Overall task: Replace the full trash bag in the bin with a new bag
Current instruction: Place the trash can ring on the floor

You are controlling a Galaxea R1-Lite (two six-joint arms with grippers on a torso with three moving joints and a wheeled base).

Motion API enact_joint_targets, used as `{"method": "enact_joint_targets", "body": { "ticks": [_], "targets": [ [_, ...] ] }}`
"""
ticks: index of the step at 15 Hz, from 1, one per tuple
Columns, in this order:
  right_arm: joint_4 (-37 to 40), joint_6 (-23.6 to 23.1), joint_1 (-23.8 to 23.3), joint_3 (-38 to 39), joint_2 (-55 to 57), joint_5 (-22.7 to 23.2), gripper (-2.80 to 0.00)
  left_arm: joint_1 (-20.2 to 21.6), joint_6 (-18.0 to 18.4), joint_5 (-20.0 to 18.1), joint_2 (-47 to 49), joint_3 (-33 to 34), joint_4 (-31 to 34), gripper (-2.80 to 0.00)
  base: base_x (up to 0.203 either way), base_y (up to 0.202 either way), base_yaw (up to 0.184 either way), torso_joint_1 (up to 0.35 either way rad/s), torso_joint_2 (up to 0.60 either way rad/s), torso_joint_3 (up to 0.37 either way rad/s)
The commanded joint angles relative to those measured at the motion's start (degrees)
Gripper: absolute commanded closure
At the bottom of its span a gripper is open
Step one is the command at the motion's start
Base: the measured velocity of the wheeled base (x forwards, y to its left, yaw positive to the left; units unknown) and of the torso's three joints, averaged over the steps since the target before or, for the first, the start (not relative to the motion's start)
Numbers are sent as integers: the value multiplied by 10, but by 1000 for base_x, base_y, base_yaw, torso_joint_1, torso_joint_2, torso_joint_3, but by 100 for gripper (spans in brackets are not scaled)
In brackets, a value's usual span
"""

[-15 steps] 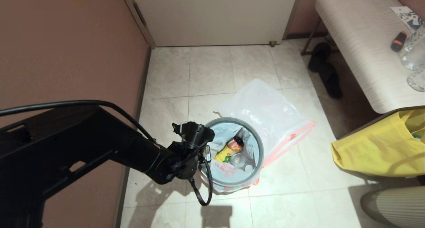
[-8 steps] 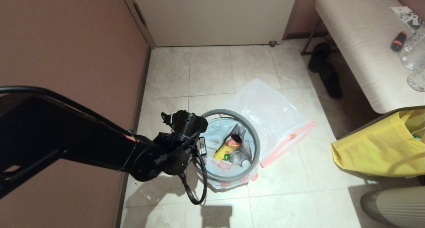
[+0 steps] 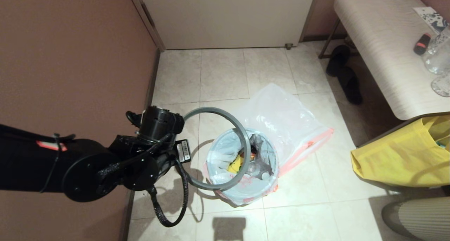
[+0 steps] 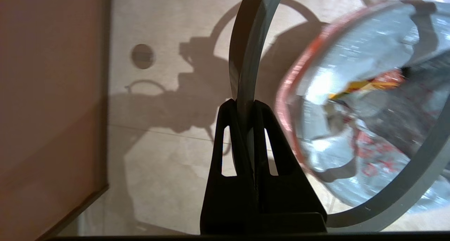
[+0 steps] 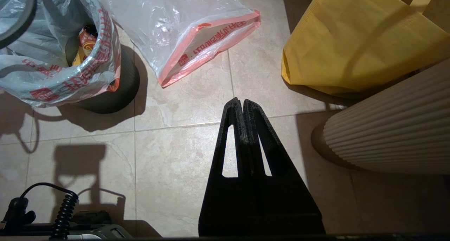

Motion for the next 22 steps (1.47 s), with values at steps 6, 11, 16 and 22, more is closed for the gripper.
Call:
{"method": "enact_joint_targets", "body": {
  "ticks": [6,11,16,22],
  "targets": [
    [0,0,0,0,0,0,0,173,-1,-41,-148,100,-2,0,0,0,0,0,0,0],
    [0,0,0,0,0,0,0,244,-2,-113,-117,161,-9,0,0,0,0,0,0,0],
    [0,0,0,0,0,0,0,226,-7,-108,62,206,-145,0,0,0,0,0,0,0],
    [0,0,0,0,0,0,0,245,45,-52,323,219,-343,0,0,0,0,0,0,0]
  ]
}}
